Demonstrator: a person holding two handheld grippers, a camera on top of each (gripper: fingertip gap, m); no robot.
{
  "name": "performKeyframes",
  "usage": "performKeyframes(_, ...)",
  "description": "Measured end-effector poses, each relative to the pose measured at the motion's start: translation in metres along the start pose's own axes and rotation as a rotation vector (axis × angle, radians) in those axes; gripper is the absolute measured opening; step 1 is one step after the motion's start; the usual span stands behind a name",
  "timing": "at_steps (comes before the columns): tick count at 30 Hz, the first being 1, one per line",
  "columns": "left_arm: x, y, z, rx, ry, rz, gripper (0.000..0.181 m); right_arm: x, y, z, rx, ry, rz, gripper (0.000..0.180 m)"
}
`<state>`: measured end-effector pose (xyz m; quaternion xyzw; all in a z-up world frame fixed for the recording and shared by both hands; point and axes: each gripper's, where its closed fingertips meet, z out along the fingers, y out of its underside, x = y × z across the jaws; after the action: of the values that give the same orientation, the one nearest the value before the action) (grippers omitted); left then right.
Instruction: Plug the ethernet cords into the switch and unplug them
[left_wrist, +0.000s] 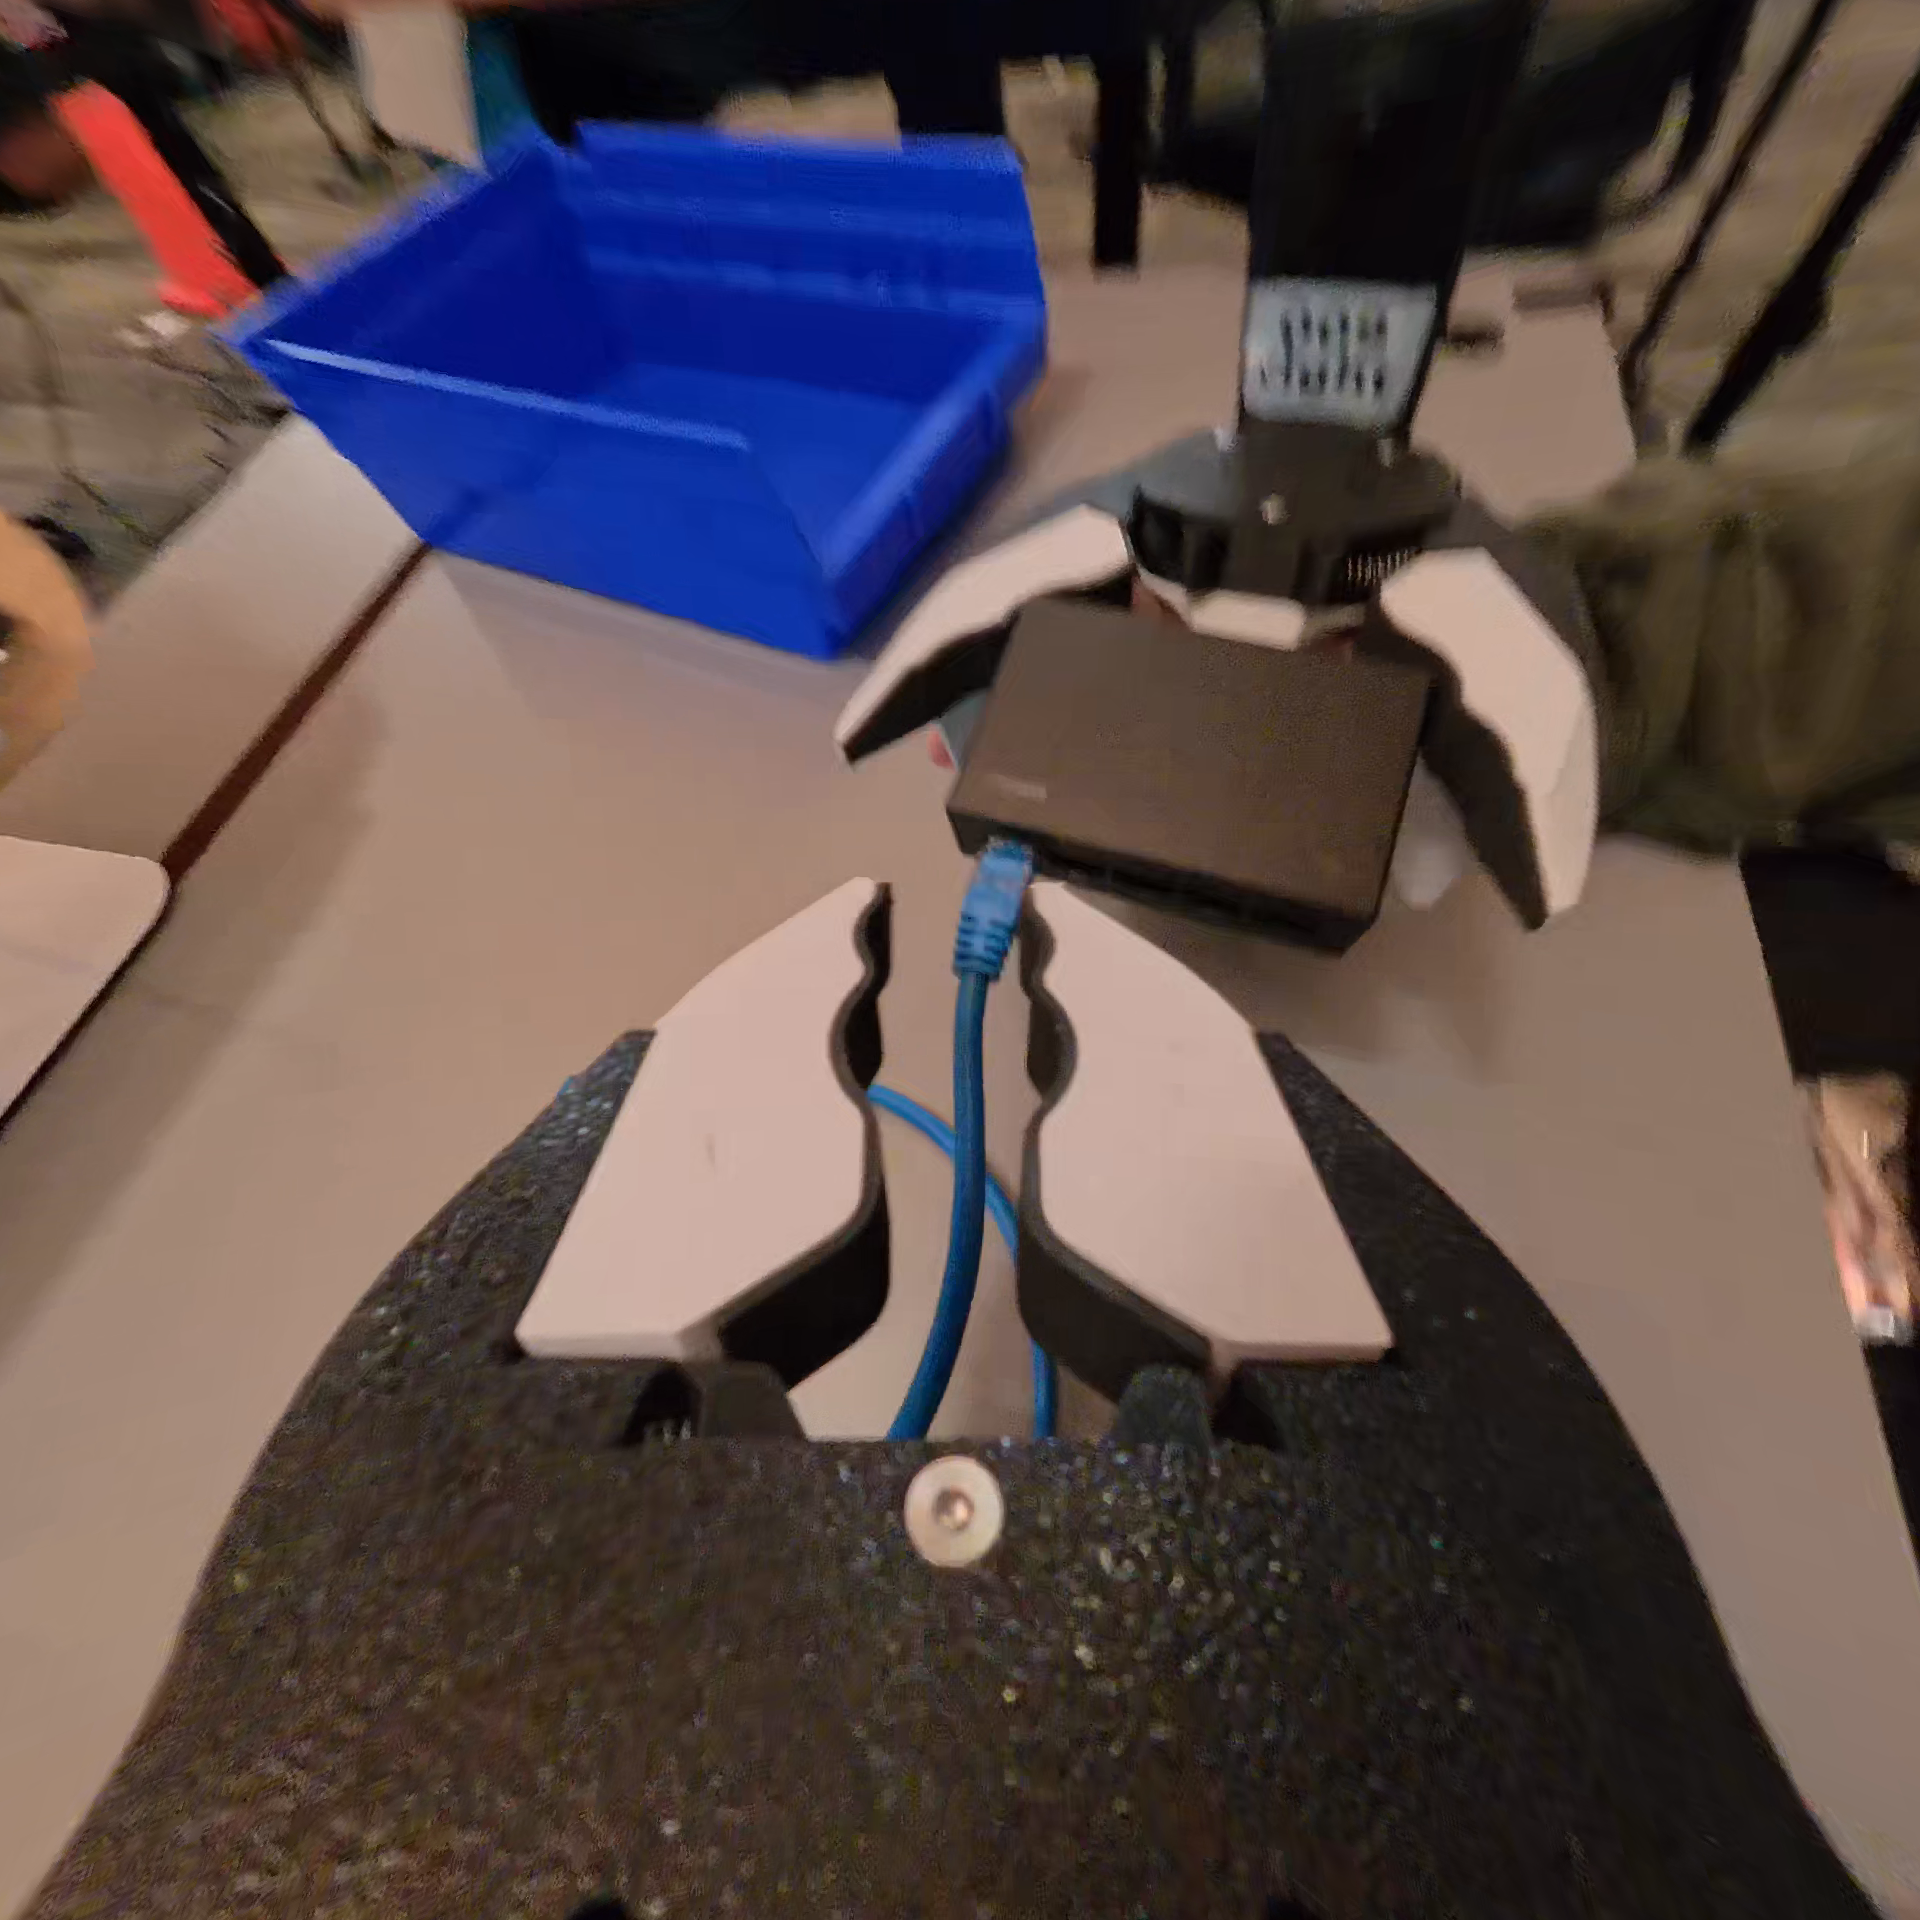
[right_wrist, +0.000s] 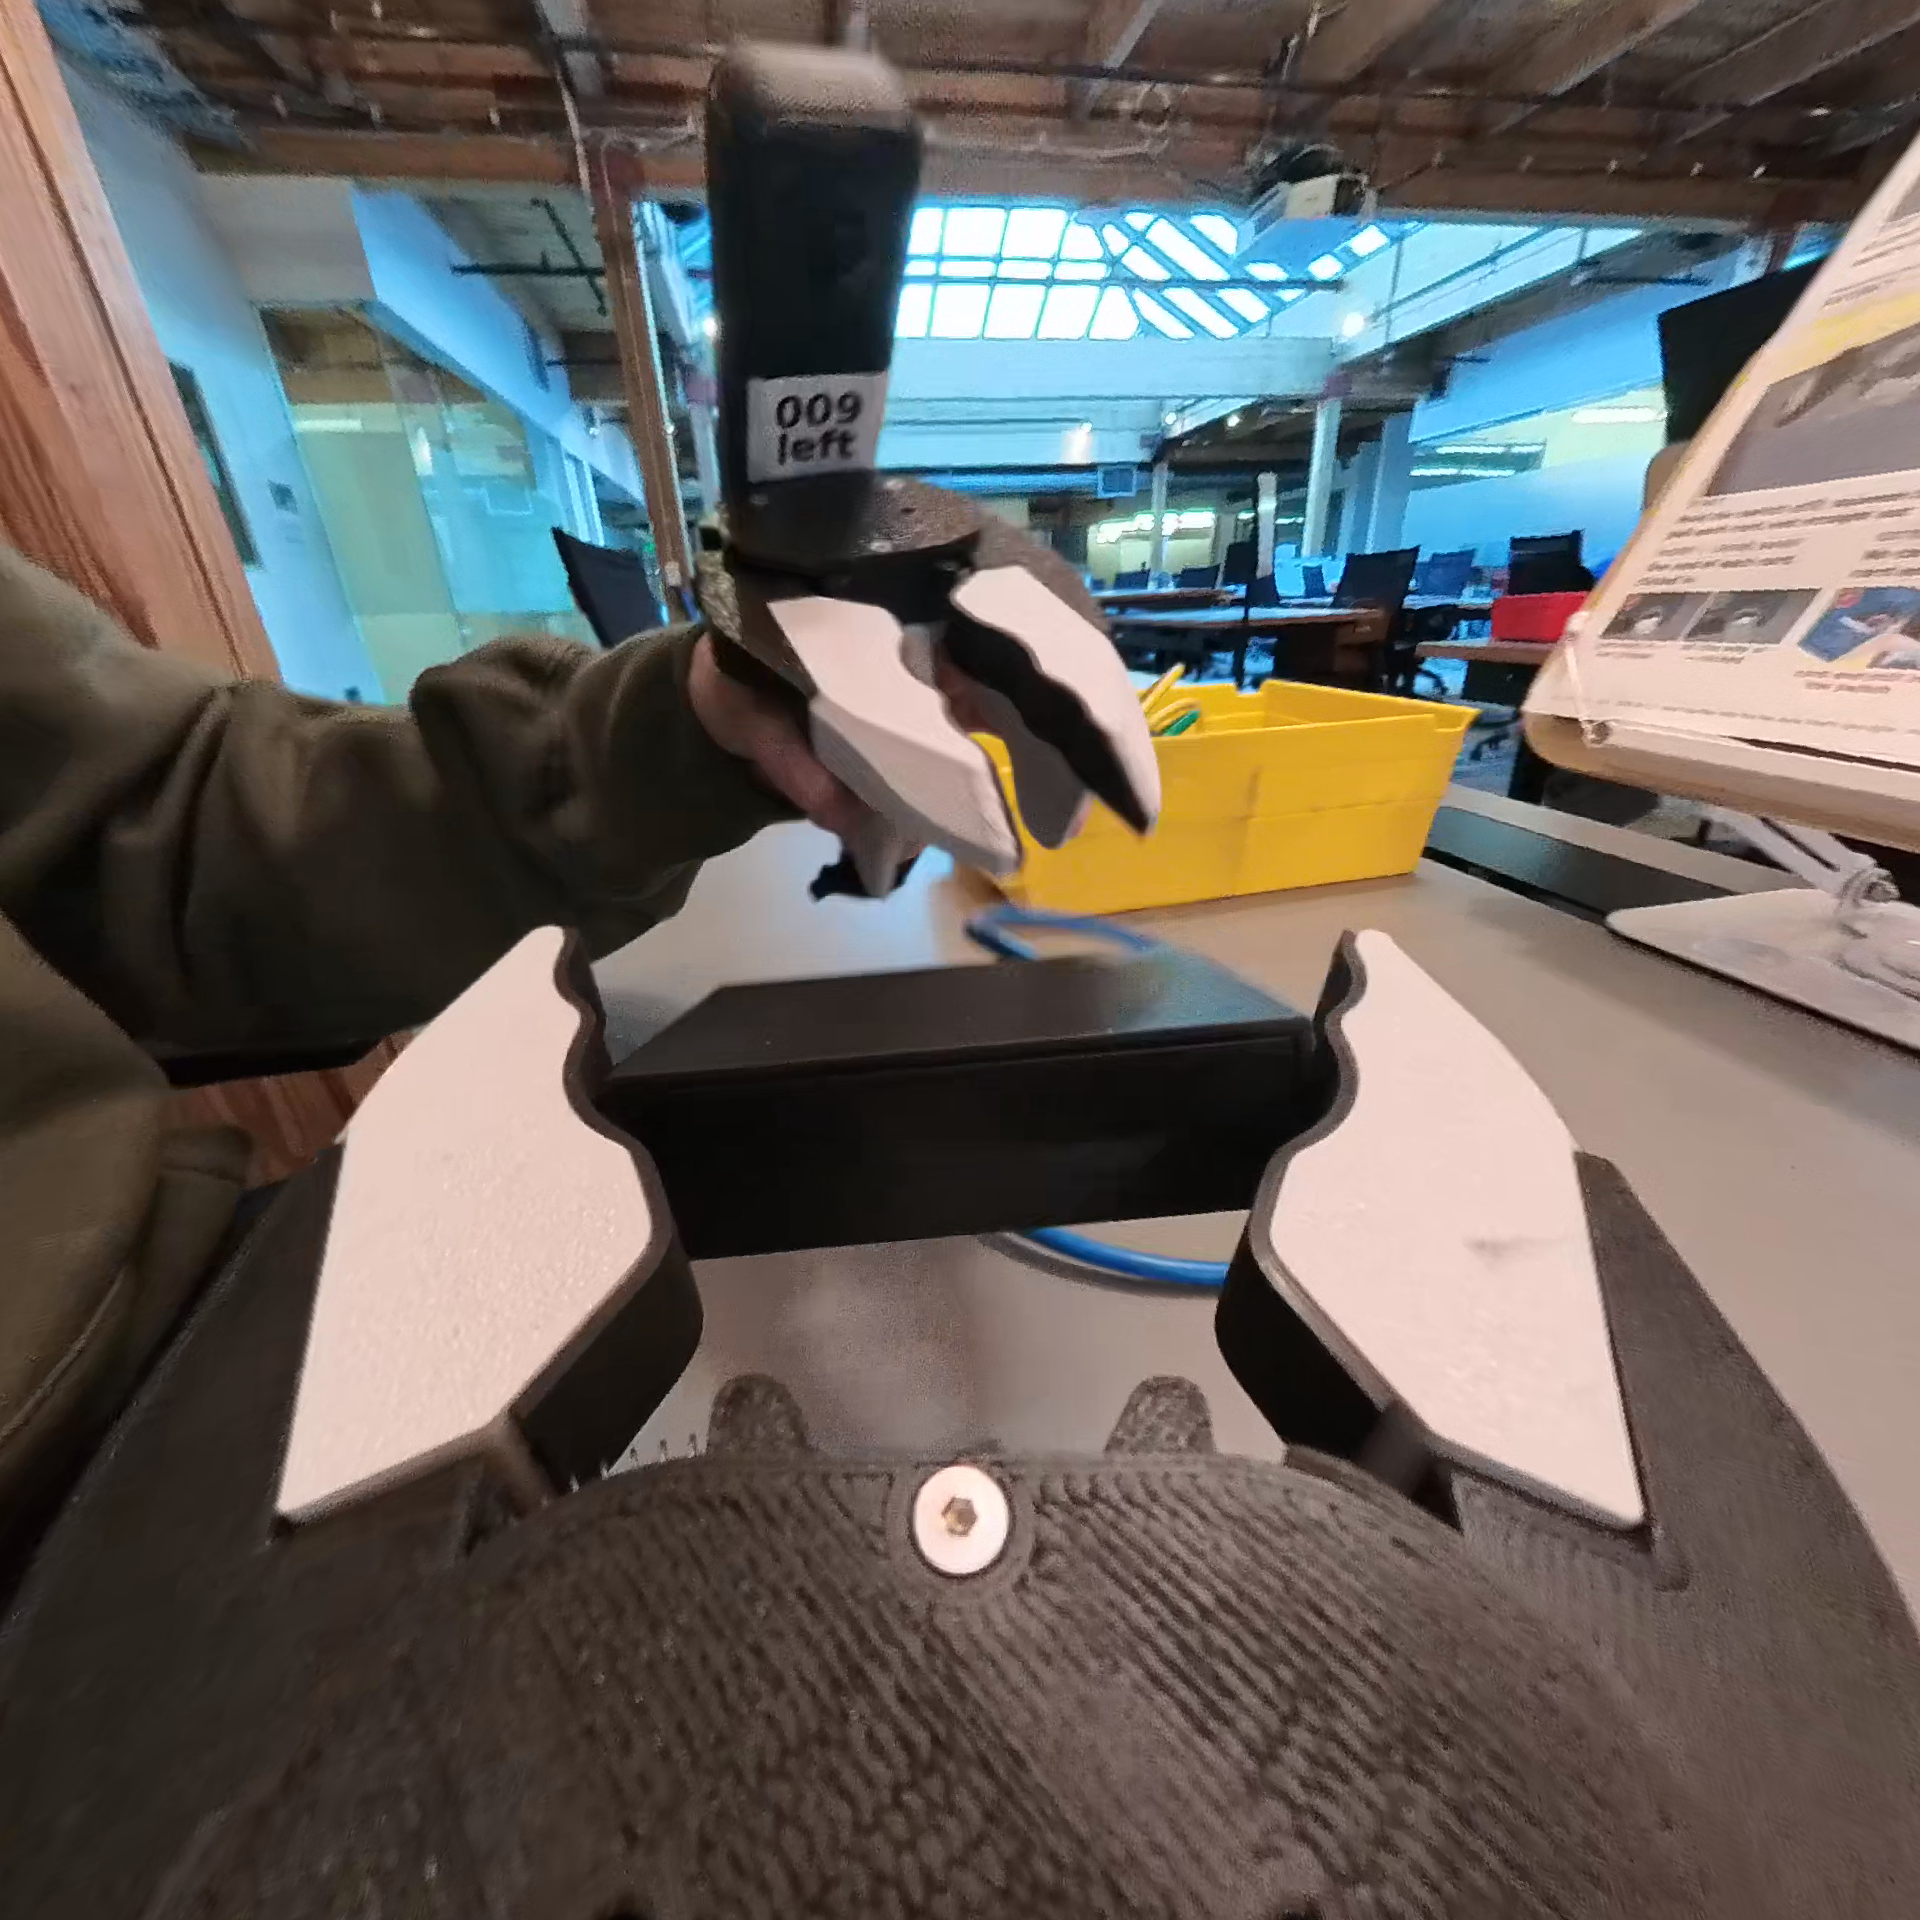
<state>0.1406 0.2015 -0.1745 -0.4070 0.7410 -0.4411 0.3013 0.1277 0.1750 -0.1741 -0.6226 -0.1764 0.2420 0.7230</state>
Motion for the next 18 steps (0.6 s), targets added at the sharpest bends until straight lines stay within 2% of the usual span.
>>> performKeyframes(1,-0.003,-0.008,-0.006,0.069,-0.025,-0.061,0.032,0.002,-0.002,-0.003,0.018,0.008,0.006,0.128)
performKeyframes(2,-0.006,-0.015,-0.013,0.129,-0.047,-0.150,0.038,0.004,-0.004,-0.006,0.033,0.013,0.014,0.128)
performKeyframes(4,-0.002,-0.020,-0.024,0.217,-0.047,-0.378,0.037,0.005,-0.005,-0.008,0.036,0.011,0.019,0.128)
performKeyframes(7,0.040,0.004,-0.016,0.221,0.153,-0.691,0.037,0.002,-0.004,-0.007,0.031,-0.003,0.003,0.127)
performKeyframes(10,0.070,0.033,0.008,0.174,0.330,-0.972,0.061,-0.004,-0.004,-0.002,0.035,-0.033,-0.014,0.127)
performKeyframes(13,0.084,0.021,0.020,0.321,0.523,-1.156,0.067,-0.015,-0.003,0.005,0.031,-0.076,-0.034,0.127)
performKeyframes(16,0.084,0.001,0.026,0.439,0.690,-1.257,0.075,-0.028,-0.004,0.012,0.055,-0.126,-0.034,0.127)
performKeyframes(18,0.081,-0.005,0.029,0.463,0.732,-1.277,0.066,-0.031,-0.006,0.014,0.065,-0.128,-0.049,0.127)
